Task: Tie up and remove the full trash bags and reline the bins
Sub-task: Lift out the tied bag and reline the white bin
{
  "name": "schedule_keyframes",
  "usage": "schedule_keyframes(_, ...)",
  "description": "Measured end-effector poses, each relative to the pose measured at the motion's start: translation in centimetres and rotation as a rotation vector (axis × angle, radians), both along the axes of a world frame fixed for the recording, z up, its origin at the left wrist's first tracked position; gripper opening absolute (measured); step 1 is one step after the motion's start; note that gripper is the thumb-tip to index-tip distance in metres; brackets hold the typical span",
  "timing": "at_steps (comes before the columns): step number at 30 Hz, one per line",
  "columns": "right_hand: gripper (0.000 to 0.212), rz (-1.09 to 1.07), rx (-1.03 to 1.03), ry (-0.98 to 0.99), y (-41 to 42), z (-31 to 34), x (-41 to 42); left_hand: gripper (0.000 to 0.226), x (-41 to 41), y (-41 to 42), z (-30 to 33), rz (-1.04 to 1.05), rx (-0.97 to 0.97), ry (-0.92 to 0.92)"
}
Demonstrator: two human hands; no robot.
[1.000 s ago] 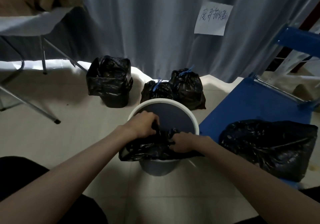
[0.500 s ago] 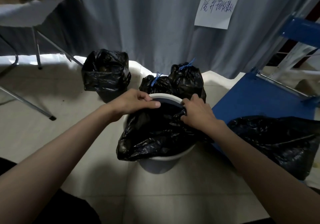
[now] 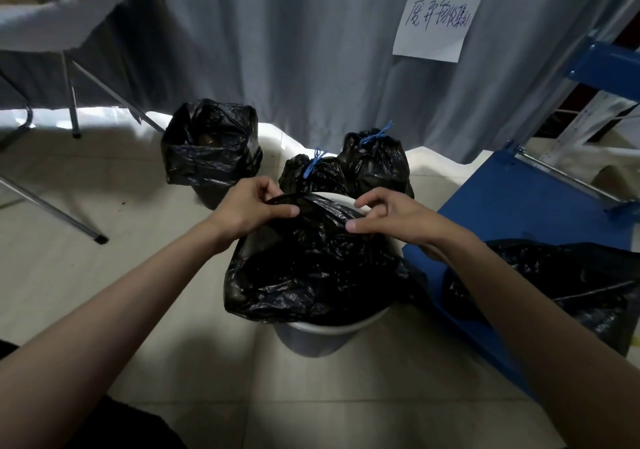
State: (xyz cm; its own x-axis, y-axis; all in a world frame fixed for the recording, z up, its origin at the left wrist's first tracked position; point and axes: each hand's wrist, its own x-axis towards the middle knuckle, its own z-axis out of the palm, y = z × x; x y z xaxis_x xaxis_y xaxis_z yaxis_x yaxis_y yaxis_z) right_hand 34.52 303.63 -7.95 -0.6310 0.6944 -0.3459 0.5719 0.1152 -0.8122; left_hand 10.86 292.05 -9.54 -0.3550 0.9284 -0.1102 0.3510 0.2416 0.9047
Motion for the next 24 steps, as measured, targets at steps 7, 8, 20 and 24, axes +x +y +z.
schedule_keyframes(7, 0.022, -0.132, 0.52, -0.017, 1.4, -1.7, -0.3, 0.013, -0.6, 1.1, 0.9, 0.027, -0.005, -0.205)
schedule_keyframes(8, 0.025, -0.129, 0.594, -0.035, 1.6, -2.0, -0.2, 0.016, -0.8, 1.2, 0.8, 0.013, 0.031, -0.142)
schedule_keyframes(20, 0.04, -0.176, 0.743, -0.371, 2.0, -3.7, -0.5, 0.025, -1.1, 2.9, -1.8, 0.066, -0.025, 0.706)
schedule_keyframes(24, 0.04, -0.145, 0.796, -0.332, 1.7, -3.8, -0.4, 0.031, -1.1, 3.2, -2.2, 0.02, -0.138, 0.761)
